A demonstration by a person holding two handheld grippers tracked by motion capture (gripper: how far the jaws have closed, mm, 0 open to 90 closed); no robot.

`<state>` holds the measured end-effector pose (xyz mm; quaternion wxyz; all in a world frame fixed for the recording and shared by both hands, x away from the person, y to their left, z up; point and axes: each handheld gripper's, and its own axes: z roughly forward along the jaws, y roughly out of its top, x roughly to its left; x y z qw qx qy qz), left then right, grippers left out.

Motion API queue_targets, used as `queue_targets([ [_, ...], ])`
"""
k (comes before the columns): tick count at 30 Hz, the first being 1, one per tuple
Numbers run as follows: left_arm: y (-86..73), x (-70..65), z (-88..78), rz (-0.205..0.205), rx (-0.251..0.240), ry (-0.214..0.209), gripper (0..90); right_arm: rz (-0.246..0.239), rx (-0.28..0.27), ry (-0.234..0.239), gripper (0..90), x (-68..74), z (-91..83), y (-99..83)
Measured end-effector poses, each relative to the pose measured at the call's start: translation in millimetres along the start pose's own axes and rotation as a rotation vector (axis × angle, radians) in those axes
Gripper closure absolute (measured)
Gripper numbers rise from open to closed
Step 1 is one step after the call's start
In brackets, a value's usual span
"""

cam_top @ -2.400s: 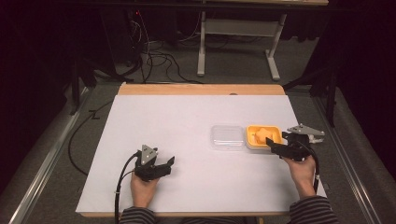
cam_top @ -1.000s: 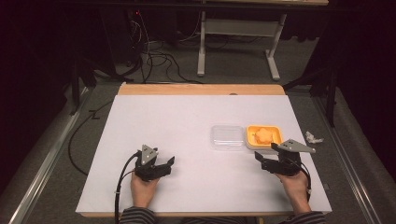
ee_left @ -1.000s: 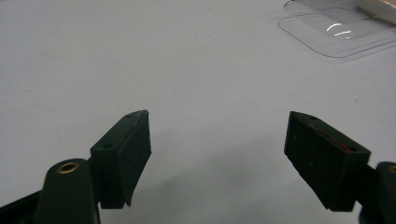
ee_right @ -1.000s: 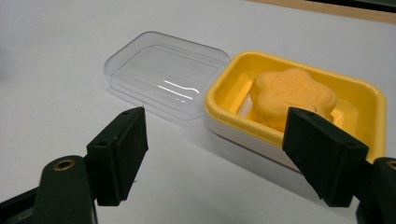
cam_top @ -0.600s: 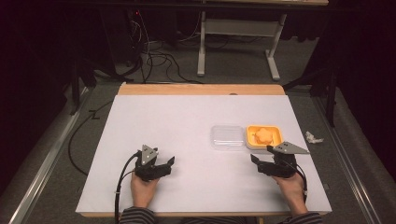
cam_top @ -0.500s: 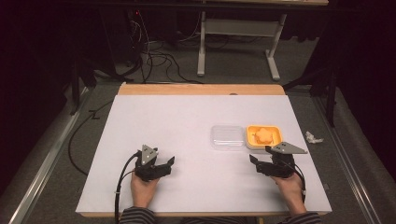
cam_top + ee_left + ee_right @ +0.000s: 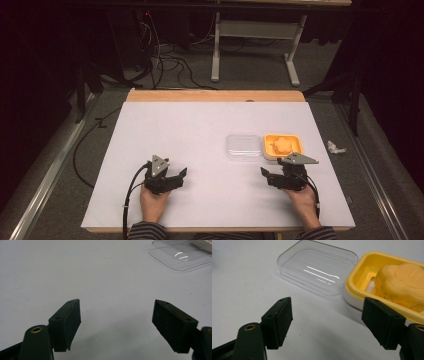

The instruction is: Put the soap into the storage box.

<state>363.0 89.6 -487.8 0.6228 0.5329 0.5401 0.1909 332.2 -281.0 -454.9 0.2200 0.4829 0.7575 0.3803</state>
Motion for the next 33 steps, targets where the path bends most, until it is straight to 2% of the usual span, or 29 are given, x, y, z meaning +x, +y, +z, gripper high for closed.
queue_targets([
  [13, 0.0, -0.1, -0.1, 0.0, 0.0, -0.001, 23.7, -0.012, 0.029, 0.011, 25.7, 8.2, 13.5, -0.3],
  [20, -0.1, -0.1, -0.1, 0.001, 0.0, 0.0, 23.7, -0.02, 0.037, -0.001, 25.8, 10.3, 20.3, -1.6],
  [22, -0.1, 0.0, 0.0, 0.0, -0.001, 0.001, 23.6, -0.041, 0.049, -0.018, 25.8, 11.9, 24.6, -3.2],
  [33, -0.2, 0.1, 0.1, 0.005, 0.002, 0.003, 23.7, -0.05, 0.053, -0.01, 26.0, 16.2, 31.2, -7.2],
])
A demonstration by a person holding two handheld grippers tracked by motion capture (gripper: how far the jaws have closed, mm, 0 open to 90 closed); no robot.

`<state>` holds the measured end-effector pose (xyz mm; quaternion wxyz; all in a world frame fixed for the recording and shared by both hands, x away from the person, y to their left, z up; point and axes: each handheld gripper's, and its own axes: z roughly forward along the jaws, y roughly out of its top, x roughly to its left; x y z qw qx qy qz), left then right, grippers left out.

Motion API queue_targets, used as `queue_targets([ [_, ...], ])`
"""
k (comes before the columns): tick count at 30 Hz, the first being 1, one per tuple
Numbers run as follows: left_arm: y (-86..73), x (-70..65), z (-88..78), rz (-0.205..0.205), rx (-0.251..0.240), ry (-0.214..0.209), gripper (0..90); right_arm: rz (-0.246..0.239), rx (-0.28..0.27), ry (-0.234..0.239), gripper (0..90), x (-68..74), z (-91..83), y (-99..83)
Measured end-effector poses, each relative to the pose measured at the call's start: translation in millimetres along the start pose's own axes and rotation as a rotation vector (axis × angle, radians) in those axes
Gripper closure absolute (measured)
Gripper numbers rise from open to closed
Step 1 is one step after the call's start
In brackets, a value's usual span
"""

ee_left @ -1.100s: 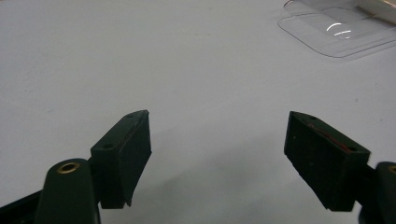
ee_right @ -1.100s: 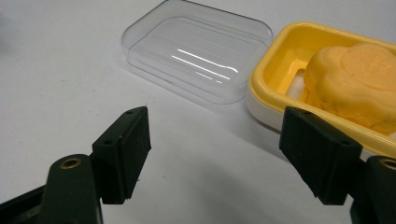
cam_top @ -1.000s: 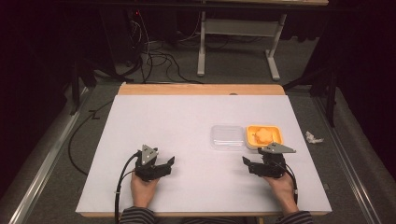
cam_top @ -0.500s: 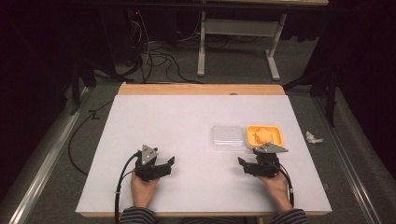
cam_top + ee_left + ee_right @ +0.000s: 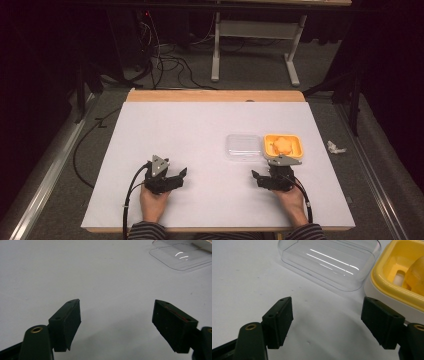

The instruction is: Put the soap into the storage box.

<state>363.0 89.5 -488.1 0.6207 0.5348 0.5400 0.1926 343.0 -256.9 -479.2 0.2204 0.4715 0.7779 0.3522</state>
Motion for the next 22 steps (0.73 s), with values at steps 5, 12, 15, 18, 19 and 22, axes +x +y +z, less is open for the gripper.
queue_targets([
  [5, 0.0, 0.1, 0.1, 0.001, 0.001, 0.0, 23.7, -0.001, -0.007, 0.0, 26.3, -0.4, -0.5, -0.3],
  [12, -0.1, -0.2, -0.2, -0.001, -0.002, -0.001, 23.7, -0.002, -0.005, -0.021, 26.7, 0.7, -0.5, -1.0],
  [15, -0.1, -0.2, -0.4, 0.001, -0.001, -0.002, 23.7, -0.004, -0.02, -0.032, 26.9, 1.3, -1.0, -1.9],
  [18, -0.1, -0.2, -0.4, 0.001, -0.002, -0.003, 23.7, 0.008, -0.028, -0.031, 27.7, -0.1, -1.6, -2.3],
  [19, -0.1, -0.2, -0.5, 0.002, -0.001, -0.003, 23.7, 0.015, -0.026, -0.031, 27.9, -0.3, -1.7, -2.2],
  [22, -0.2, -0.3, -0.5, 0.003, -0.002, -0.004, 23.6, 0.023, -0.024, -0.033, 27.9, -0.6, -1.3, -2.2],
])
